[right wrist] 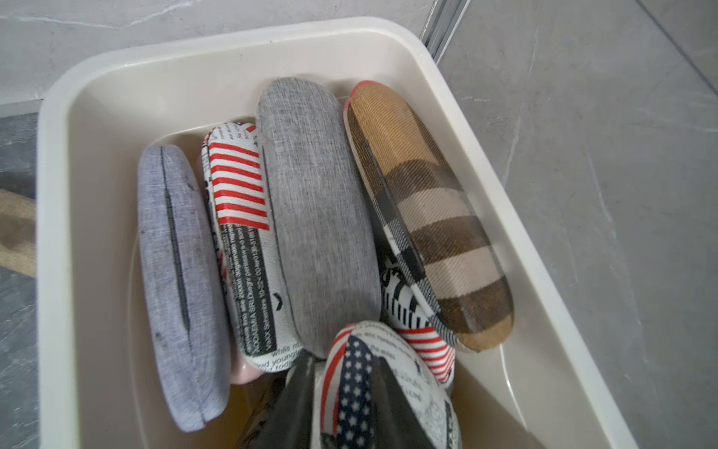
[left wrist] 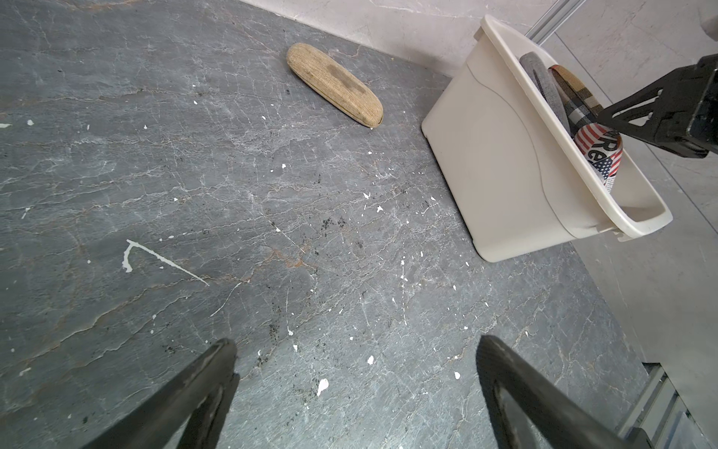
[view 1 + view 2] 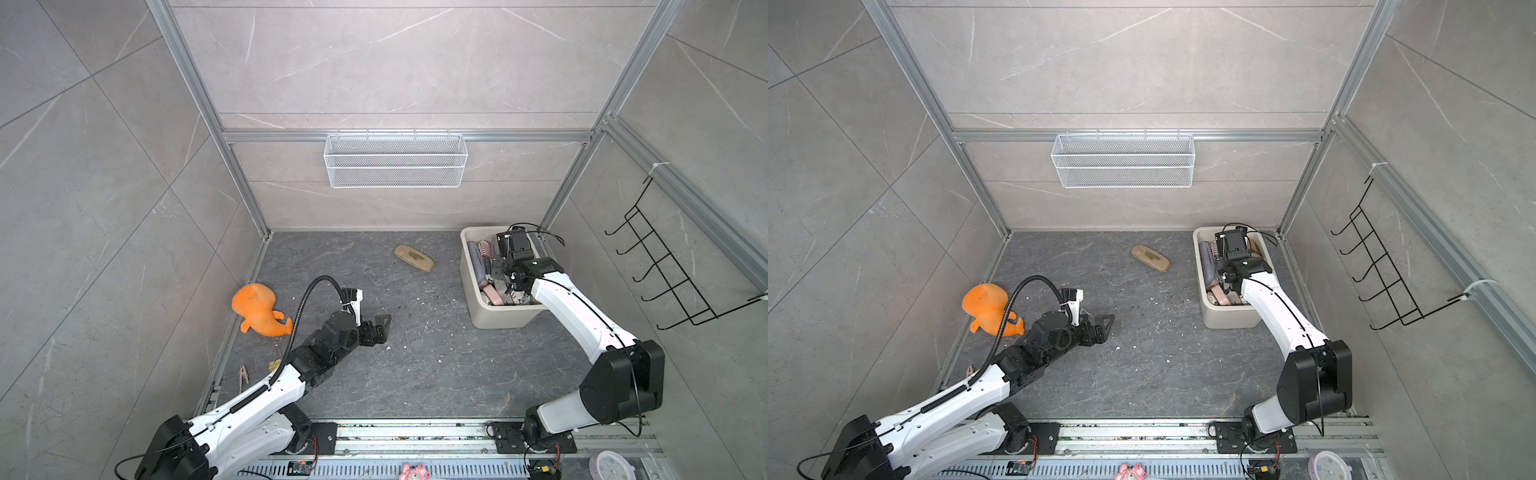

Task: Put the glasses cases into the storage boxes
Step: Place the glasses case in the storage box, then pick up the glasses case at the center of the board.

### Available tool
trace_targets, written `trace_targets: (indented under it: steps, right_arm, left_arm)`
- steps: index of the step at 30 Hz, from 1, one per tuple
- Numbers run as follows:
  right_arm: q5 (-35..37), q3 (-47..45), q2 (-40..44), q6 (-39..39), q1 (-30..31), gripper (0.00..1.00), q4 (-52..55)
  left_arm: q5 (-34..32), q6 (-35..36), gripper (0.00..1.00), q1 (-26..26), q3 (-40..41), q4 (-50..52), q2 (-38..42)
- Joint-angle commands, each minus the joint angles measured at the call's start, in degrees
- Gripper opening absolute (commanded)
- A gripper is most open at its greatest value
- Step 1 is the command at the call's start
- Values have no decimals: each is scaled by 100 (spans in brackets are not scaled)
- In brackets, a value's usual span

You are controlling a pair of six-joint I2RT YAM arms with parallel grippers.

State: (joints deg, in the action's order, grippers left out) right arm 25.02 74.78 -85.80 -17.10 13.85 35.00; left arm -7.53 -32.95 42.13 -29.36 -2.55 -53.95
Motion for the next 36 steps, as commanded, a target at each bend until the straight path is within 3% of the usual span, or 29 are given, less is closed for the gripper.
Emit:
trace_targets:
  steps: [1,9,13,21,29,36]
  right_arm:
    - [-168,402,230,76,517,39,490]
    - [-604,948,59,138,1686,55,169]
    - [-1675,1016,-327,189,1761,69,-403]
    - [-1367,2293,-2118,720,1753,96,-194]
    - [-1336,3509,-3578,977,1571,100,112]
    - [-1988,4709,-4711,1260,1371,100,602]
  left_arm:
    - [-248,72,99,-3,-157,107,141]
    - [-931,-54,99,-7,-99,606,684]
    - [-1234,-173,99,-16,-2,840,984]
    - [-1322,-197,99,-26,-61,1434,1393]
    - [-1347,-135,99,-38,-92,1646,1546]
    - [-1365,-84,99,-45,-124,1739,1550]
